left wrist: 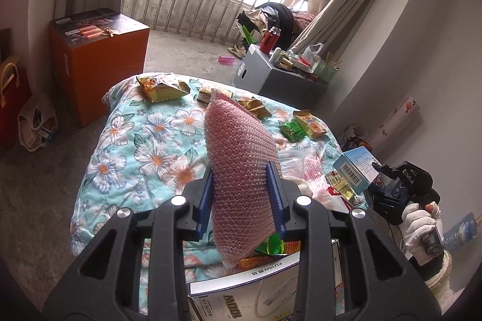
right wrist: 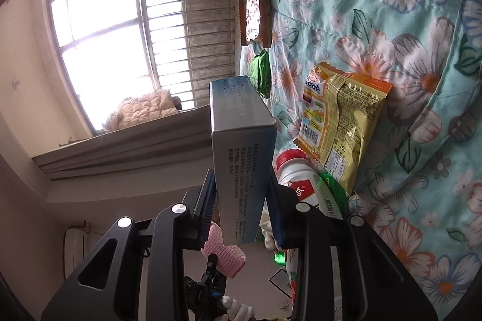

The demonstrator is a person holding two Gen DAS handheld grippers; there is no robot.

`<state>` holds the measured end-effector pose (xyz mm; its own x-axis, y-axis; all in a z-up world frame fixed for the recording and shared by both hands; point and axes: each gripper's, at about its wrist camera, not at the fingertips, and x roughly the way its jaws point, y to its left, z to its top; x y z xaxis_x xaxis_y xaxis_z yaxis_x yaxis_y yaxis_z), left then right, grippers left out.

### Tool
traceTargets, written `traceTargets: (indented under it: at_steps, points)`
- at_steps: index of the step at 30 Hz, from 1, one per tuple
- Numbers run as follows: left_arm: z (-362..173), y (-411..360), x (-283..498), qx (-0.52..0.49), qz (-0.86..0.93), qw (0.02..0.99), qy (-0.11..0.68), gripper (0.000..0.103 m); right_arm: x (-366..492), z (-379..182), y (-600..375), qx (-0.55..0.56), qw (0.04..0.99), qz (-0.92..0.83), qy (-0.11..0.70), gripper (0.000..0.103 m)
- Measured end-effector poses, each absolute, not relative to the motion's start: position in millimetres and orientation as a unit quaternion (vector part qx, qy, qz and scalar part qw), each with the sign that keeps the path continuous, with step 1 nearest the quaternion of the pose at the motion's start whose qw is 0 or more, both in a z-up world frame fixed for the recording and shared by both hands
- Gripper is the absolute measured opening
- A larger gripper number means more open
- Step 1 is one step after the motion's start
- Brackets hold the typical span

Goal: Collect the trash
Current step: 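Carry pad and box over the blue wastebasket and open both tools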

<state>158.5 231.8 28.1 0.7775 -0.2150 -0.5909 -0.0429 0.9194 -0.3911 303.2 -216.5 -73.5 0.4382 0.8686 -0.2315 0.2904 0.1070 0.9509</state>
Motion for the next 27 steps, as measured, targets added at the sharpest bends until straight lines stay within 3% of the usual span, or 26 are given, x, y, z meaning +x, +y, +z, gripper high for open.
traceTargets:
  at_steps: [14, 27]
  points:
    - [75, 176, 141, -0.168, -0.100, 0.936, 0.293, 0.031, 253, -33, -270, 0.631, 0.605, 0.265, 0.406, 0.032]
    - [97, 34, 171, -0.110, -0.222, 0.917, 0.312, 0.031, 171, -30, -397, 0.663, 0.643, 0.212, 0.320, 0.031]
